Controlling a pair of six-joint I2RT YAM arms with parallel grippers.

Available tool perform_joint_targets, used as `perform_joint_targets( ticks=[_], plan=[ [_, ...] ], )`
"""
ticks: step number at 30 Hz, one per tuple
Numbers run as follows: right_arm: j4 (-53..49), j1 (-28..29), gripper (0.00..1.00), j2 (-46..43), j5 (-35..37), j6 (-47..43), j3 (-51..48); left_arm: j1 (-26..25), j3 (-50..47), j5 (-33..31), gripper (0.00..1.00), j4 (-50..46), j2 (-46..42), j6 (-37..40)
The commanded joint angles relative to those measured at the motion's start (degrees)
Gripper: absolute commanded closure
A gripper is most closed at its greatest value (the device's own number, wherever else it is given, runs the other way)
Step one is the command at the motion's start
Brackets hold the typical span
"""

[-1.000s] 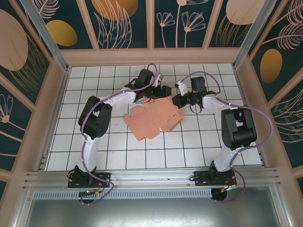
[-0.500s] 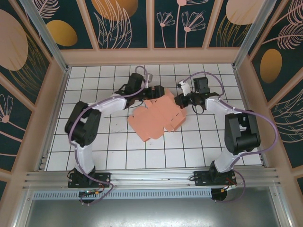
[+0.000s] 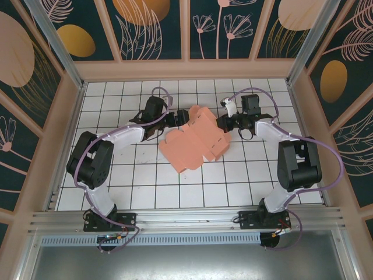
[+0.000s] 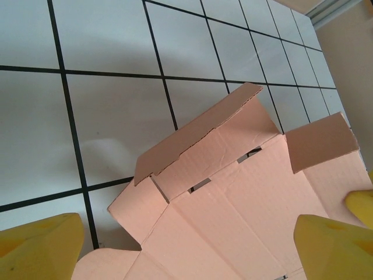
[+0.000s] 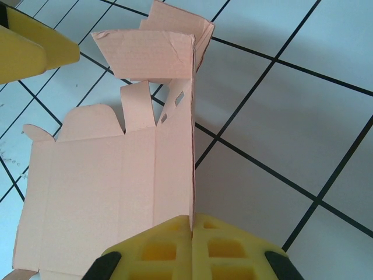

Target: Fold the paper box

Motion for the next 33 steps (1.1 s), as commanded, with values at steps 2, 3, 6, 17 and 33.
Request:
perform_joint_targets(
  ticks=[2,3,6,17,33],
  plan=[
    [1.36,0.32,1.0,-2.29,-0.05,0.74,-1.23,-0.2,0.6,-2.47,0.08,-1.25,2.52,1.68],
    [1.25,0.38,1.0,-2.32,0.02,0.72,-1.09,-0.2,1.33,-2.92,0.08,-2.34,3.44,2.04],
    [1.03,0.32,1.0,-2.23,-0.05,0.74,-0.8,-0.18,3.67,-1.33,0.08,-4.09,6.34,2.77],
    [2.4,1.31,1.0,-0.99,-1.72,1.97,-0.32,-0.22,9.31,5.98,0.21,-1.51,13.37,2.71],
    [2.65,1.26,1.0,0.33,-1.76,1.89,-0.71,-1.91,9.91,13.17,0.44,-1.59,12.27,1.55]
  ],
)
